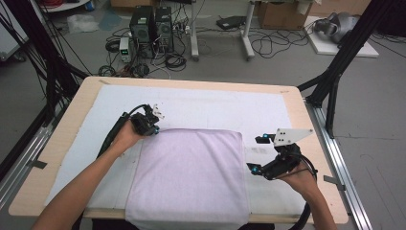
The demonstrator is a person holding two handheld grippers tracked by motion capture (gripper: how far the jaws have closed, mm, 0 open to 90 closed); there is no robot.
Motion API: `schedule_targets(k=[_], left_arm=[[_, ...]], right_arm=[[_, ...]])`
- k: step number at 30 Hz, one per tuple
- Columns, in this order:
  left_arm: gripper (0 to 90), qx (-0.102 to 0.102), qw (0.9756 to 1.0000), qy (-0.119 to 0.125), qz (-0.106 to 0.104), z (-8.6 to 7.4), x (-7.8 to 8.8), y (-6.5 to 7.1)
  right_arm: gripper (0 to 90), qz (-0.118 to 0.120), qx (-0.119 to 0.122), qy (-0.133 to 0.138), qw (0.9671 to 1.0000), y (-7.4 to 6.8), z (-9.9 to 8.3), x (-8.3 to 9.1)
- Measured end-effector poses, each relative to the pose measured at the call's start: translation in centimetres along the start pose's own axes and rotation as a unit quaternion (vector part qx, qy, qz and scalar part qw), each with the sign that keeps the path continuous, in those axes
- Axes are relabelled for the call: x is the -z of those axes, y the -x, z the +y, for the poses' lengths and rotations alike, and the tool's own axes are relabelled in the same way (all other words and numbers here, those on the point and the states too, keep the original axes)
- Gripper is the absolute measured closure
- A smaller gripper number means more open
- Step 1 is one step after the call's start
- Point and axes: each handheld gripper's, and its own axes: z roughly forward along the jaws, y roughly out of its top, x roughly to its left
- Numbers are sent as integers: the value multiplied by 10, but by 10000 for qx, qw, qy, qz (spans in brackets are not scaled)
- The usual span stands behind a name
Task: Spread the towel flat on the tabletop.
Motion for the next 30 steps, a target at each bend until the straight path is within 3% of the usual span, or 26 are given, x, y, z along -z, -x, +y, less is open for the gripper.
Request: schedule_targets(k=[4, 11, 15, 21, 27, 28, 30], left_arm=[[895, 119, 9999, 65, 54, -4, 6, -6], [895, 249, 9994, 248, -31, -15, 23, -17], [895, 128, 9996, 127, -235, -24, 27, -15], [896, -239, 9988, -241, -364, -35, 23, -9], [893, -368, 9985, -181, -374, -33, 17, -6], [876, -389, 9986, -177, -316, -33, 17, -5], [748, -453, 9987, -179, -174, -33, 16, -6]], right_arm=[[25, 7, 1, -8, 10000, 0, 0, 0], [25, -1, -14, 17, 10000, 1, 0, 1], [25, -2, 0, 23, 10000, 0, 0, 1], [25, 7, 7, 23, 10000, -2, 1, -1], [25, 15, 0, 0, 10000, -2, 2, -2], [25, 21, 1, 10, 10000, -2, 2, -2], [25, 2, -6, 3, 10000, -1, 1, -1]])
